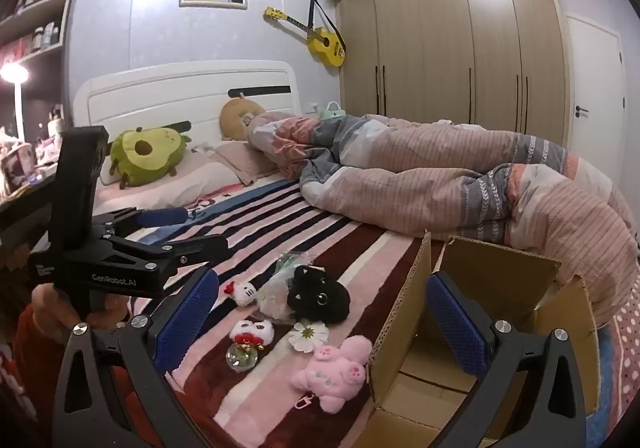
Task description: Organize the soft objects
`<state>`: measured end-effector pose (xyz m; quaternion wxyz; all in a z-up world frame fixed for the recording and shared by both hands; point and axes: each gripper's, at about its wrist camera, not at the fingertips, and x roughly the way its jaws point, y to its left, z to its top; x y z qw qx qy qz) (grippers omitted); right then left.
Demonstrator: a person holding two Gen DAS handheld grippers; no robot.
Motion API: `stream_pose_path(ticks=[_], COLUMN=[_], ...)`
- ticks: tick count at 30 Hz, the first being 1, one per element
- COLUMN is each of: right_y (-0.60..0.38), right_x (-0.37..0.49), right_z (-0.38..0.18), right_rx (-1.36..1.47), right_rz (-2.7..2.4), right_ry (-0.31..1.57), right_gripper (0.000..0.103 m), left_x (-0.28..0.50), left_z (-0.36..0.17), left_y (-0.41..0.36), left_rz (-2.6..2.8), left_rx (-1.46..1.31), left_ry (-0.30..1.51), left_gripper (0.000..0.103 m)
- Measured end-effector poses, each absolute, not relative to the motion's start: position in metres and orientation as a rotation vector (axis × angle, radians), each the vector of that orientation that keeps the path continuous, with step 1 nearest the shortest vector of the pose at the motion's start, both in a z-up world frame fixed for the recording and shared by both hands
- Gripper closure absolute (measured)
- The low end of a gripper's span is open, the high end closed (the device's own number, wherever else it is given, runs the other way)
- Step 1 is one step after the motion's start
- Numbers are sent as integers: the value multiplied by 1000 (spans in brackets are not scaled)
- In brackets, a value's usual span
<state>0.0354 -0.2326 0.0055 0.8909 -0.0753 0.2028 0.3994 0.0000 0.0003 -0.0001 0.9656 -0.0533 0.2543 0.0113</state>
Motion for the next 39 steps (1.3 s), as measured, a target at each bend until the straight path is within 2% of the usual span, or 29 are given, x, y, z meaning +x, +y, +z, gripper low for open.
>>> stream_pose_path(ticks=[39], right_y=[-234], right_x=[40], right_z=[-2], right_rx=[-98], right_rz=[815], right_ry=[453], right_gripper=[0], left_x=[0], left_z=[5], left_y=[-1], left_rz=[9], left_rx=[-86], left_ry=[500], left_gripper=[0])
